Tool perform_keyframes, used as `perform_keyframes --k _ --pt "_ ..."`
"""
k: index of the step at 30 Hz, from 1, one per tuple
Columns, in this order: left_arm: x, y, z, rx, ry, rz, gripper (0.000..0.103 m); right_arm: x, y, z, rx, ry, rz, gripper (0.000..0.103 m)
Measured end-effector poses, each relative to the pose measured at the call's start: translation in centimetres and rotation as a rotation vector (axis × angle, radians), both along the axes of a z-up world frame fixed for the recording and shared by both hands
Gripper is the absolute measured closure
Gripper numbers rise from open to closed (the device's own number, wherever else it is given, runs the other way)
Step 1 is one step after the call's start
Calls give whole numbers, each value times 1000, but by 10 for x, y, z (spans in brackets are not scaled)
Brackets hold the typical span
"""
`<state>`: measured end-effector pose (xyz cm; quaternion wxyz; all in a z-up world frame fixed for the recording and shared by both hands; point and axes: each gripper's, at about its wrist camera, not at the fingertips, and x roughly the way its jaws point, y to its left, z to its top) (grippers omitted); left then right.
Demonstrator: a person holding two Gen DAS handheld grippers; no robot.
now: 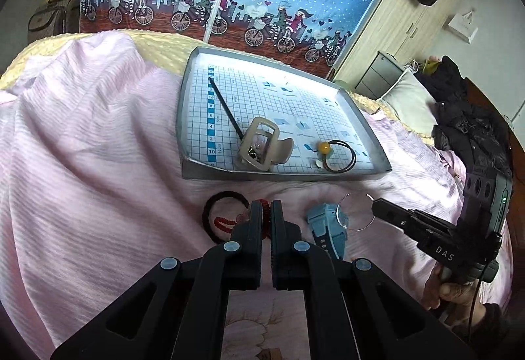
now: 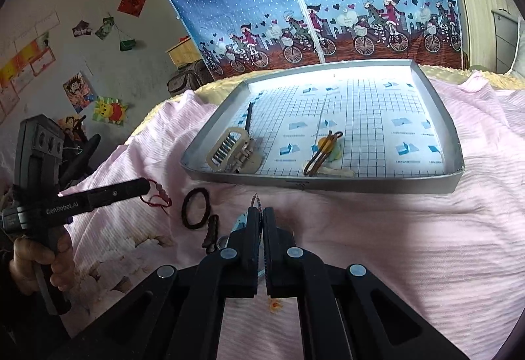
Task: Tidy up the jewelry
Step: 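Grasp the black-and-red cord with the left tool while the right tool grasps a small silver ring, then carry the cord into the tray with the left tool while the right tool drops the ring there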
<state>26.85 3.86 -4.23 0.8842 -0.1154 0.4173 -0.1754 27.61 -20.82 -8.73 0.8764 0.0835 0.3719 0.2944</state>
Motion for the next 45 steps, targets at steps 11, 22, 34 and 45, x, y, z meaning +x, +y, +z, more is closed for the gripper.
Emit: perform_keyframes --k 11,22,34,45 --pt "-2 -12 17 -52 -61 -33 101 4 -23 31 66 -95 -62 100" --pt "58 -79 49 -109 -181 -88 101 47 -65 40 119 -147 -206 100" --pt "101 -93 -30 -48 -24 -74 101 65 -70 -3 73 -19 -235 100" --pt "92 -99 -14 13 -14 -80 92 59 -80 6 60 -18 -277 91"
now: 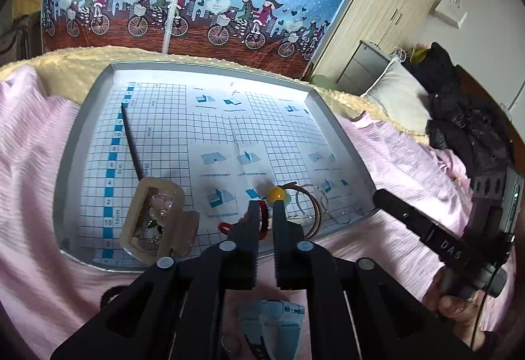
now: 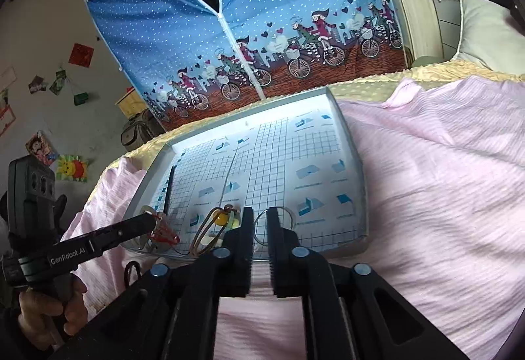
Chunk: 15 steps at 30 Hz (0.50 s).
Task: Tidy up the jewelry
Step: 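Carry the cord into the tray with the left tool while the right tool drops the ring there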
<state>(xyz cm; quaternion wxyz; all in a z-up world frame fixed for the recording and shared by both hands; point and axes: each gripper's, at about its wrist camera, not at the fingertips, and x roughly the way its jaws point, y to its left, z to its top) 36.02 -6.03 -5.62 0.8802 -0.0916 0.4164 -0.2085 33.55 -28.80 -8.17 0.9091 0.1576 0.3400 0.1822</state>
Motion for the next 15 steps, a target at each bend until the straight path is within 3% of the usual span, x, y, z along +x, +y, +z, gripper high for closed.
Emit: perform_keyframes --k 1,2,5,7,8,10,15 --pt "-2 -2 2 5 -2 5 83 -1 -1 2 1 -4 -4 89" --pt "-5 -1 5 9 -11 13 78 -4 -2 6 2 -14 -11 84" --pt "-20 5 19 7 -72 39 49 -15 -3 19 -11 -51 -31 64" --pt "-32 12 30 8 -116 63 22 -26 -3 28 -27 -81 -35 48" --pt "-39 16 36 10 -146 80 18 -33 -2 34 -35 -105 -35 43" --pt "-54 24 49 12 -208 111 5 -48 1 45 -40 -153 -28 23" --pt "-94 36 80 55 -355 201 2 -91 15 76 -97 -305 -3 0"
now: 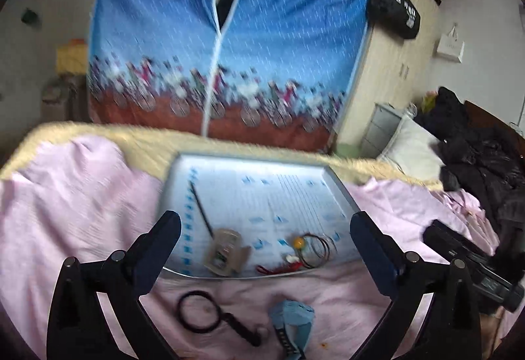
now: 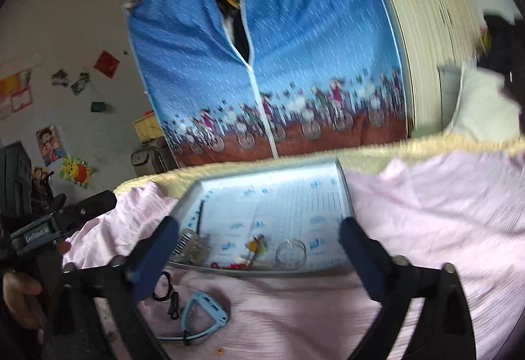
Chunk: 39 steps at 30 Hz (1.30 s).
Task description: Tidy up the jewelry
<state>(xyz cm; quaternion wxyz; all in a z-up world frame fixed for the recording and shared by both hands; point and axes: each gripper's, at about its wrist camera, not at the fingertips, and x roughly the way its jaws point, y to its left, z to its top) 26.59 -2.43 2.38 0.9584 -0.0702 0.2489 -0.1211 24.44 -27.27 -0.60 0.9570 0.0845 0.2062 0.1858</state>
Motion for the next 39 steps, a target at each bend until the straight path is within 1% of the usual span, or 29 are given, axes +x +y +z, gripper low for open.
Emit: perform_keyframes --k 4,7,9,12,15,19,21,25,28,34,39 --pt "-39 6 12 34 -69 -3 2 -33 14 16 -56 -104 14 0" --pt "-76 9 17 82 -141 13 2 -62 24 17 -87 -152 27 0" --pt "-97 9 20 106 -173 17 2 -77 30 17 -101 -161 32 0" --pt "-127 10 20 133 -196 30 2 -100 33 15 -94 -168 40 0" --pt "-153 14 14 143 -205 44 2 -123 33 13 -75 -168 37 0" --pt "-178 24 1 126 -173 63 2 -148 32 10 -73 -160 22 0" --pt "-191 28 -6 108 -142 75 2 -159 33 6 -79 -152 14 0" --pt "-212 33 -12 108 -101 102 2 -175 36 -5 -76 -98 12 0" --pt "-224 33 -17 122 -70 126 2 -181 37 -13 -72 -47 12 0" --pt "-235 36 -26 114 -10 155 2 -185 40 -25 -76 50 10 0" --pt "-235 38 -32 104 56 169 2 -180 47 -36 -118 125 2 0"
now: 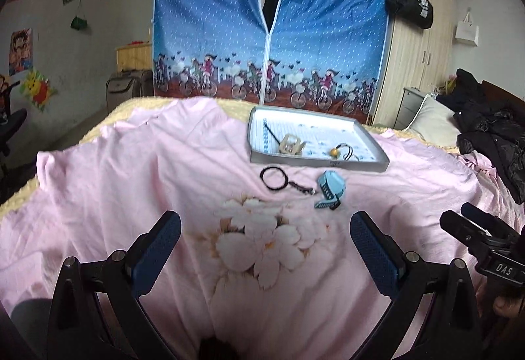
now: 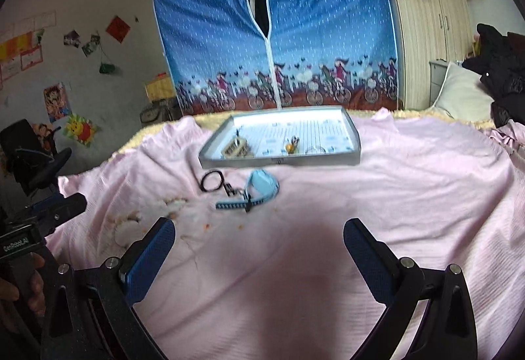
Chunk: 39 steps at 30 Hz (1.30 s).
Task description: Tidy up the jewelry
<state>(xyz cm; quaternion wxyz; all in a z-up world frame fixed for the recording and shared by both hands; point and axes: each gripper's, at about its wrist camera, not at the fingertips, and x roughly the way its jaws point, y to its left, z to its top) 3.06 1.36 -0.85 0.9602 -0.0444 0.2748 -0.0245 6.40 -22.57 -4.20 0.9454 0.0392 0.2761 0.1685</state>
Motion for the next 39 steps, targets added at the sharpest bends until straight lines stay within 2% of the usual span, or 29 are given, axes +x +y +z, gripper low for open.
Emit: perform_keyframes --k 6,14,21,27,35,39 --pt "5 2 -6 -12 61 24 2 3 1 -7 -27 40 -27 0" --pt "7 2 -8 -7 88 41 2 12 -6 -13 -13 99 -65 0" --pt "17 11 -16 -44 160 70 2 24 -10 -22 -12 183 -97 0" --pt "27 15 -20 -69 211 65 2 34 -17 -29 45 255 -69 0" --pt "58 35 -26 -192 354 42 2 50 -31 -44 123 382 -93 0" --pt "77 55 -31 -331 432 35 2 56 -37 -52 151 437 -113 0"
